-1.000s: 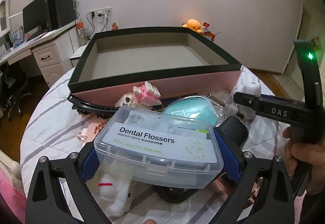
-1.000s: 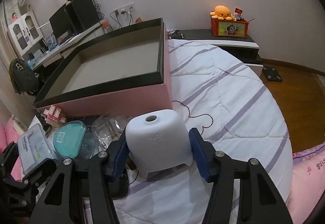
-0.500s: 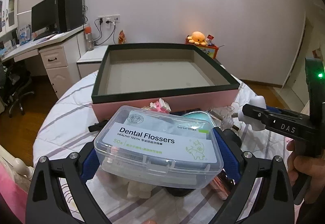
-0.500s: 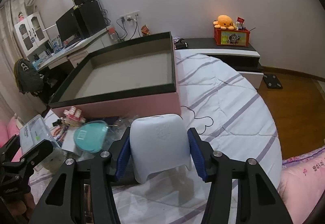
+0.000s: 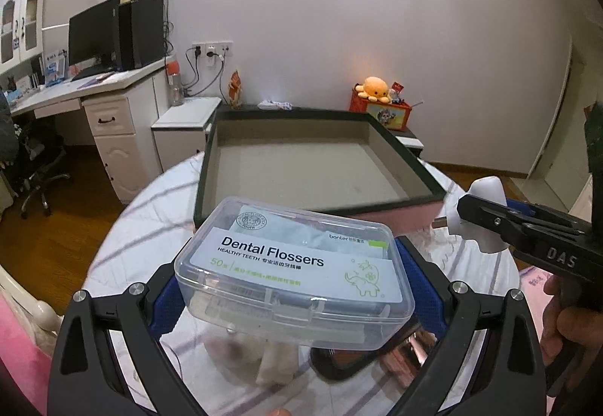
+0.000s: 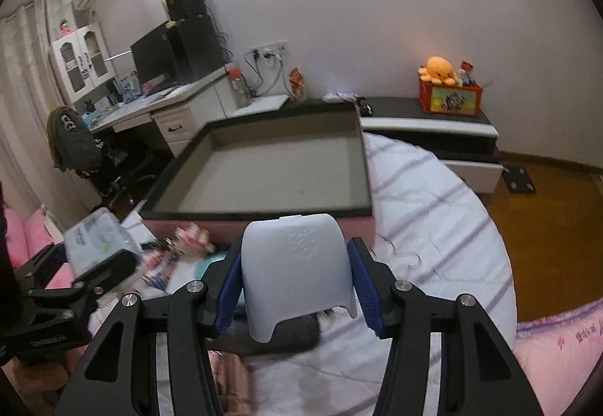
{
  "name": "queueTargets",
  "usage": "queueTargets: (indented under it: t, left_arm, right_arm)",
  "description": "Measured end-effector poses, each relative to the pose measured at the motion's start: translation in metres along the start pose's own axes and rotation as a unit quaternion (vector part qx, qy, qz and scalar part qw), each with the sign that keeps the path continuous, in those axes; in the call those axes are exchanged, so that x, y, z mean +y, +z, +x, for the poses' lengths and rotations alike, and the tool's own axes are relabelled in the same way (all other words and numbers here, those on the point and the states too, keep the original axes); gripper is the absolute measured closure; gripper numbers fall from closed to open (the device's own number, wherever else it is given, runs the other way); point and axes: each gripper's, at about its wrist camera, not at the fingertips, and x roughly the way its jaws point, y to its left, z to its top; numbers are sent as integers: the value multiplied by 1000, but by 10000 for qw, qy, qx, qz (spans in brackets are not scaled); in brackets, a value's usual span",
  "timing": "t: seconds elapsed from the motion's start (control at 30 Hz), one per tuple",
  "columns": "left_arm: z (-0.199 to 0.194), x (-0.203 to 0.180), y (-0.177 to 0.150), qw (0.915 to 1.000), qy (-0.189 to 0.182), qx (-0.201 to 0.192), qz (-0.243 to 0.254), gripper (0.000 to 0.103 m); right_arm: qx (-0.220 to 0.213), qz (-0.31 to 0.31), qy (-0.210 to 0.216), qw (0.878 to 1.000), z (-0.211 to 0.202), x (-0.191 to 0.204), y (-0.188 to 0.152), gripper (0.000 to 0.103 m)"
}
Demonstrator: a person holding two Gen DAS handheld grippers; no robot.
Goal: Organize rigid objects
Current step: 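Carry both items into the pink box and open both tools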
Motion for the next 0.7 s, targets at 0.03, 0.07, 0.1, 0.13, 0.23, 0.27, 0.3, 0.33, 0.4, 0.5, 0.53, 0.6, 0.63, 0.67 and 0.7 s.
queueTargets:
  t: [0.03,0.07,0.1,0.13,0.23,0.27,0.3,0.33,0.4,0.5,0.53,0.6,0.63,0.67,0.7]
  left_arm:
    - [1,0,6,10000,18,-34,5,5]
    - [3,1,11,10000,35,-52,15,5]
    - [6,2,19,9999,64,-79,30,5]
    - [9,2,25,9999,93,-100,35,5]
    - [24,8,44,9998,150,-88,-37,5]
    - [29,10,49,9998,144,-75,-84,5]
    - [36,12,55,9998,145,-56,-124,5]
    - [46,14,63,9998,166,-18,-137,5]
    - [60,14,70,9997,213,38,-123,5]
    - [94,15,81,9992,236,297,-101,5]
    - [107,15,83,9988,282,404,-76,5]
    - [127,15,84,9978,296,591,-57,5]
    - [137,16,83,9971,305,698,-72,5]
    - [145,17,82,9964,311,787,-90,5]
    - [153,17,80,9956,333,878,-73,4]
  right_arm:
    - [-41,-53,25,10000,0,4,5,49]
    - [-83,-99,49,9999,2,7,11,49]
    - [-125,-165,69,9998,5,11,19,49]
    - [-148,-200,79,9997,8,13,24,49]
    - [-174,-250,122,9995,23,17,41,49]
    - [-174,-252,138,9994,29,18,46,49]
    - [-161,-250,141,9995,38,17,52,49]
    - [-142,-239,142,9995,43,16,55,49]
    - [-49,-195,130,9997,62,11,62,49]
    - [142,-108,67,9998,90,2,68,49]
    - [222,-75,44,9997,100,-2,69,49]
    - [375,-37,-23,9993,117,-8,68,49]
    - [434,-35,-75,9990,122,-11,68,49]
    - [507,-4,-77,9987,128,-15,67,49]
    - [571,19,-74,9983,133,-17,66,49]
